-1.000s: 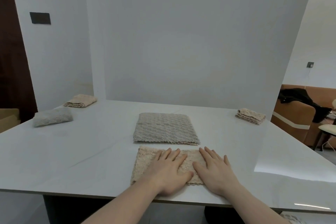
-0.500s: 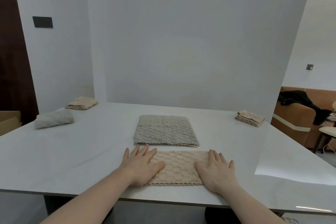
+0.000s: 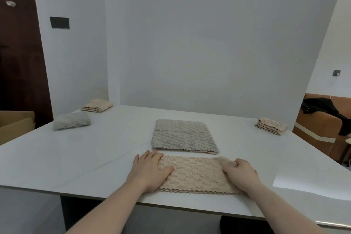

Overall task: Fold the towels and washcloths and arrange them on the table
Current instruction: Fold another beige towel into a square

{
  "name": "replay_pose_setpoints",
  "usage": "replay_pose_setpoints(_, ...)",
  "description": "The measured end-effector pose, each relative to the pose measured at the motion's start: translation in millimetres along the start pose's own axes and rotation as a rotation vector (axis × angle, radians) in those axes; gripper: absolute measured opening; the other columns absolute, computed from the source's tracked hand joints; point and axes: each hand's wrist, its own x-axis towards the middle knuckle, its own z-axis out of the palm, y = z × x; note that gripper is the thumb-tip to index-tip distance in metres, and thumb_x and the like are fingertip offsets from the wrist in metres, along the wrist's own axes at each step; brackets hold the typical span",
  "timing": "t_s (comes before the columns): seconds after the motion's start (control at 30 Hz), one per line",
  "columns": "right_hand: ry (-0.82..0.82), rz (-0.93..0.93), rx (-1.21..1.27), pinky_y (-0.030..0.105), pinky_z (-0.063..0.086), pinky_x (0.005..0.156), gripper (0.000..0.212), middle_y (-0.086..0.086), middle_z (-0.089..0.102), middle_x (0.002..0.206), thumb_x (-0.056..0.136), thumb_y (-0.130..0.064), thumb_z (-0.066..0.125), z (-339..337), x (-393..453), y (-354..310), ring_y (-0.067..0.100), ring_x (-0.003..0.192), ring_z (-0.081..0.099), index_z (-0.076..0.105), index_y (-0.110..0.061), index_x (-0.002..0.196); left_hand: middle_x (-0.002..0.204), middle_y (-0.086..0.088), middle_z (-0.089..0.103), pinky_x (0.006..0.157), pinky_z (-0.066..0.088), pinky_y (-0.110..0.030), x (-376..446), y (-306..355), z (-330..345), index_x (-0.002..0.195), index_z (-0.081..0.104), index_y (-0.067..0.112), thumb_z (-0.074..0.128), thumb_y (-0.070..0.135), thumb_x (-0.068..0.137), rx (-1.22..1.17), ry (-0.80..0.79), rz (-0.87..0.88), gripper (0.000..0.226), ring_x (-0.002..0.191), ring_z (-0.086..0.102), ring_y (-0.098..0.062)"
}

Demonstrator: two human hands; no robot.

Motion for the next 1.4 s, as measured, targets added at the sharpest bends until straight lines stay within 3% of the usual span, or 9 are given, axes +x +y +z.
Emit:
replay_pose_setpoints(0.1,0.021,0.020,0.112,0.038,0.054,0.088,0.013,-0.001,0.072,0.088,0.079,-0.036,0.068,-9.8,0.4,0.1,0.024,0.091,0.066,0.067,-0.024,0.083,0.165,0.009,0.028,0.127,0.005,-0.046,0.9,-0.2,-0.8,0.152,0.036,0.034,0.040,0.070,0.088,-0.052,0.019,0.004,0.073,0.155,0.014,-0.016)
replay_pose_setpoints(0.27,0.086,0.008,0.254,0.031,0.047,0.077,0.019,0.004,0.069,0.095,0.082,-0.023,0.073,-31.7,-2.3,-19.7,0.026,0.092,0.063,0.063,-0.020,0.097,0.158,0.011,0.039,0.127,0.009,-0.046,-0.2,-3.1,0.4,0.149,0.040,0.034,0.043,0.066,0.086,-0.109,0.042,0.025,0.071,0.151,0.023,-0.014)
replay_pose_setpoints(0.53,0.052,-0.042,0.393,0.028,0.045,0.051,0.031,0.008,0.070,0.100,0.084,-0.028,0.070,-59.1,-9.6,-64.0,0.024,0.082,0.067,0.056,-0.020,0.110,0.147,0.006,0.053,0.124,0.020,-0.040,-4.4,-3.1,-5.7,0.146,0.043,0.032,0.045,0.045,0.088,-0.289,0.099,-0.017,0.060,0.135,0.046,-0.014)
replay_pose_setpoints(0.73,-0.009,-0.155,0.459,0.039,0.060,0.072,0.032,-0.001,0.074,0.098,0.078,-0.027,0.076,-44.8,-27.2,-95.6,0.020,0.089,0.073,0.055,-0.025,0.102,0.144,0.008,0.054,0.111,0.037,-0.037,-8.9,-2.6,-10.6,0.136,0.051,0.035,0.052,0.034,0.091,-0.377,0.120,-0.030,0.044,0.130,0.048,-0.017)
replay_pose_setpoints(0.87,-0.098,-0.200,0.496,0.038,0.061,0.073,0.034,0.000,0.072,0.101,0.081,-0.026,0.076,-25.3,-38.0,-115.2,0.020,0.085,0.072,0.054,-0.022,0.107,0.129,0.015,0.057,0.093,0.041,-0.031,-9.0,-6.5,-8.7,0.110,0.059,0.039,0.057,0.031,0.090,-0.510,0.136,-0.023,0.021,0.115,0.051,-0.006)
replay_pose_setpoints(0.97,-0.207,-0.226,0.552,0.031,0.061,0.061,0.037,0.006,0.071,0.107,0.087,-0.021,0.075,-11.7,-48.2,-129.2,0.017,0.071,0.070,0.051,-0.016,0.114,0.120,0.020,0.059,0.094,0.040,-0.030,-7.5,-6.8,-8.6,0.094,0.066,0.036,0.060,0.029,0.092,-0.576,0.173,-0.010,0.008,0.116,0.051,-0.005)
replay_pose_setpoints(1.03,-0.280,-0.229,0.577,0.027,0.060,0.058,0.038,0.009,0.069,0.110,0.089,-0.018,0.074,-3.6,-57.1,-136.9,0.018,0.070,0.070,0.049,-0.013,0.118,0.113,0.022,0.060,0.094,0.040,-0.030,-5.6,-6.2,-9.4,0.085,0.071,0.033,0.062,0.032,0.090,-0.620,0.184,-0.008,0.010,0.114,0.054,-0.006)
replay_pose_setpoints(1.23,-0.430,-0.202,0.547,0.044,0.063,0.076,0.034,0.006,0.062,0.120,0.087,0.002,0.063,24.6,-70.9,-130.8,0.026,0.077,0.069,0.051,-0.015,0.114,0.102,0.020,0.071,0.097,0.049,-0.039,-3.4,-8.5,-11.4,0.066,0.075,0.036,0.052,0.068,0.075,-0.705,0.196,0.012,0.041,0.101,0.063,-0.001)
replay_pose_setpoints(1.4,-0.192,-0.392,0.438,0.035,0.061,0.075,0.028,-0.011,0.069,0.115,0.088,-0.004,0.063,20.2,-64.5,-109.4,0.014,0.076,0.075,0.061,-0.027,0.104,0.114,0.028,0.065,0.101,0.045,-0.034,-1.8,-7.5,-9.3,0.067,0.077,0.040,0.074,0.065,0.065,-0.612,0.190,0.030,0.025,0.112,0.058,0.004)
